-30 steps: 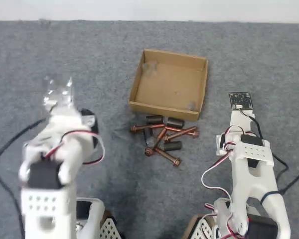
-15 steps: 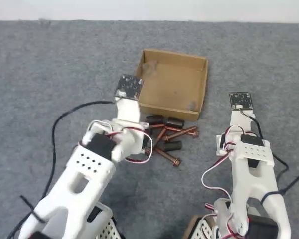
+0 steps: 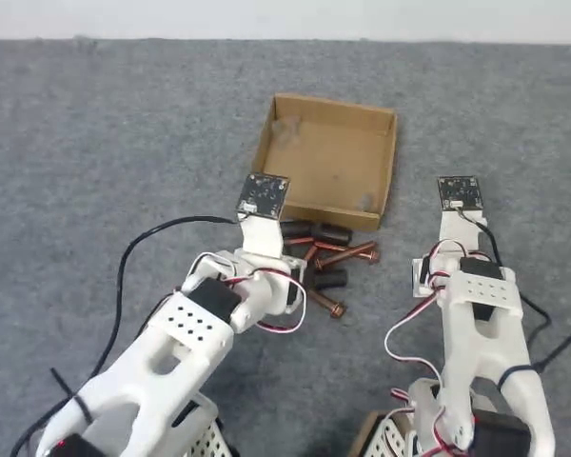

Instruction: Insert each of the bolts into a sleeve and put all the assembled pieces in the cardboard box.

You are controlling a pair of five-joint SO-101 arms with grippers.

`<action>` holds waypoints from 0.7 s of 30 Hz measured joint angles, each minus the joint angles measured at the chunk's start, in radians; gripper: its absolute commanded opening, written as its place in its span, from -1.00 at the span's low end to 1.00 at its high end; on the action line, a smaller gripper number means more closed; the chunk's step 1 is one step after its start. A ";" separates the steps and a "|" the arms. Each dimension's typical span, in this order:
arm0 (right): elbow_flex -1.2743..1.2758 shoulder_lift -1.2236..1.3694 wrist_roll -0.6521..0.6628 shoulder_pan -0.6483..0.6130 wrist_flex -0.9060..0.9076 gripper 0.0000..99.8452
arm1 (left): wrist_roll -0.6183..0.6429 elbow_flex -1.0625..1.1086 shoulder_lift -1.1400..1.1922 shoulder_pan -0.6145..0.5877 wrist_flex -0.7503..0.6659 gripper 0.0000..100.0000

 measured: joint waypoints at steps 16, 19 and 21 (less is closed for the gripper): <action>0.000 0.000 0.017 -0.018 0.000 -0.99 | -0.066 -0.130 0.413 -0.043 -0.052 -0.70; 0.000 0.000 0.017 -0.020 0.000 -0.99 | -0.064 -0.172 0.457 -0.043 -0.031 -0.70; 0.000 0.000 0.017 -0.018 0.000 -0.99 | -0.064 -0.186 0.473 -0.044 -0.023 -0.70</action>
